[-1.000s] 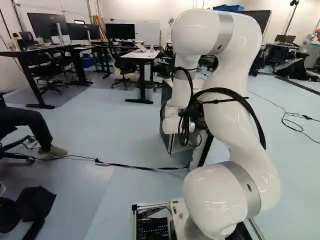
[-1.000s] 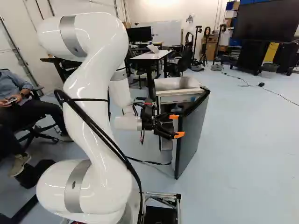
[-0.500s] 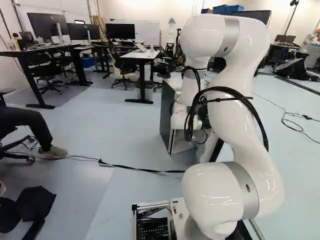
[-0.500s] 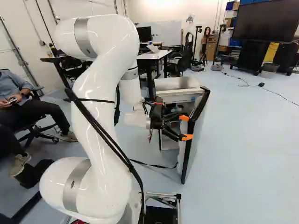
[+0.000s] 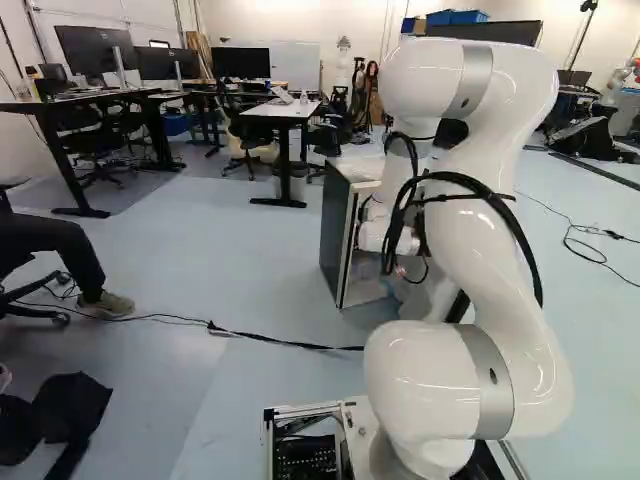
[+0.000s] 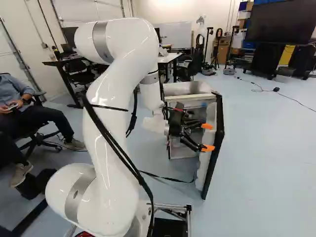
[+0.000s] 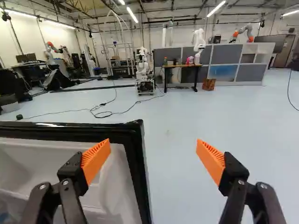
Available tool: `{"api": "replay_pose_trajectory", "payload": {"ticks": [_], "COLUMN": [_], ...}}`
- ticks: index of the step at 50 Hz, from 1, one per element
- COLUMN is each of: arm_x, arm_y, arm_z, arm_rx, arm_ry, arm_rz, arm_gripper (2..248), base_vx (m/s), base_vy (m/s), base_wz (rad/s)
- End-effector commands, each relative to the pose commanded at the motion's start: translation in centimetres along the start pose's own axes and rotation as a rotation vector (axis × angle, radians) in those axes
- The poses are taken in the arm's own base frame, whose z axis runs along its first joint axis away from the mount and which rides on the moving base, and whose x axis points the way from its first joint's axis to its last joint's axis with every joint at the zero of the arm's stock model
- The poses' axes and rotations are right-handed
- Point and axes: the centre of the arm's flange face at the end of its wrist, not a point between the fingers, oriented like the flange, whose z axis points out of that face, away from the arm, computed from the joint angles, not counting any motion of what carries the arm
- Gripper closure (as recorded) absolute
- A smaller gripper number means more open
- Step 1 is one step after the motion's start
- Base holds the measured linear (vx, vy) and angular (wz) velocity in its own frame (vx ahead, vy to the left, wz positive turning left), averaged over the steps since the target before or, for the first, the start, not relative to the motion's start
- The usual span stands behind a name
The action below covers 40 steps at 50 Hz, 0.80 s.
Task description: Open the fridge door
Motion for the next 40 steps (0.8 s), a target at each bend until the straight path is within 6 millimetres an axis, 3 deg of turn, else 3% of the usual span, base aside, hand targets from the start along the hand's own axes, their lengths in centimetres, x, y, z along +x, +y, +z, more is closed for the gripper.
{"api": "replay_pose_trajectory", "payload": {"ticks": [29, 40], "arm_x": [0.6, 0.6], "arm_y": [-1.4, -0.8], "arm_z": [6.7, 6.6], "arm_rx": [-0.143, -0.144], "arm_ry": [0.017, 0.016], "arm_rz": [0.067, 0.059], "arm_gripper": [3, 3], "base_vx": [0.000, 0.000], "base_vy": [0.000, 0.000], "base_wz": [0.000, 0.000]}}
